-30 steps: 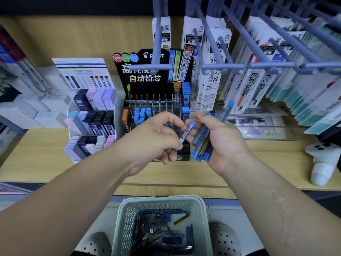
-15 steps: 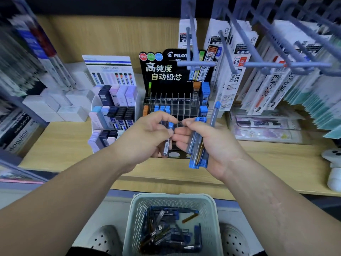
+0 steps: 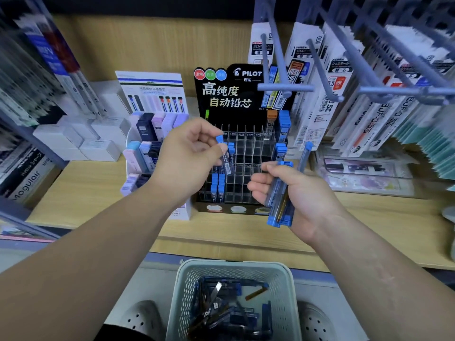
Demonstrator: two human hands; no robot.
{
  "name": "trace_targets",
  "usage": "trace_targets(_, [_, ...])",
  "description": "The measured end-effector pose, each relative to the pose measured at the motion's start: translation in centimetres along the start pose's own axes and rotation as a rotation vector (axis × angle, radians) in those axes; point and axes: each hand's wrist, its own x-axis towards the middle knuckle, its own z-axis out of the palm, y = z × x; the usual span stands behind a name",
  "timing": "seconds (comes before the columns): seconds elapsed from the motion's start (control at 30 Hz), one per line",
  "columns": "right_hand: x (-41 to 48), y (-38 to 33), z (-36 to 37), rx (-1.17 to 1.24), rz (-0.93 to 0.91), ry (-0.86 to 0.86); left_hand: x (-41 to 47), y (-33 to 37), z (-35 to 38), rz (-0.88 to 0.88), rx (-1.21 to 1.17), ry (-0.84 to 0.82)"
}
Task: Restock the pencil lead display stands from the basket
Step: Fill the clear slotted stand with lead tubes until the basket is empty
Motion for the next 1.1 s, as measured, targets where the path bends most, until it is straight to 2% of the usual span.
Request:
trace_targets(0.17, [0.3,-0.3,-0.5,-0.005,0.002,0.013,0.7,-0.8,0.5,0.085,0.204,0.015])
trace_targets(0.43, [0.5,-0.5,-1.1,-0.002,0.013,0.019,1.6,-0.8,0.5,0.166,0.389,0.0])
trace_targets(0.6, [0.4,-0.8,-1.2,-0.006,0.008,0.015,1.8,-0.9,0.4,0.172,0.476,-0.064])
trace_targets(0.77, [0.3,-0.8,-1.3,0.008,0.014,0.013,1.5,-1.5,1.4,0.311,0.662,0.0])
trace_targets(1.1, [0.1,-1.1,-1.6,0.047,0.04,0.012,1.5,-0.7,2.4,0.305,0.836,0.02])
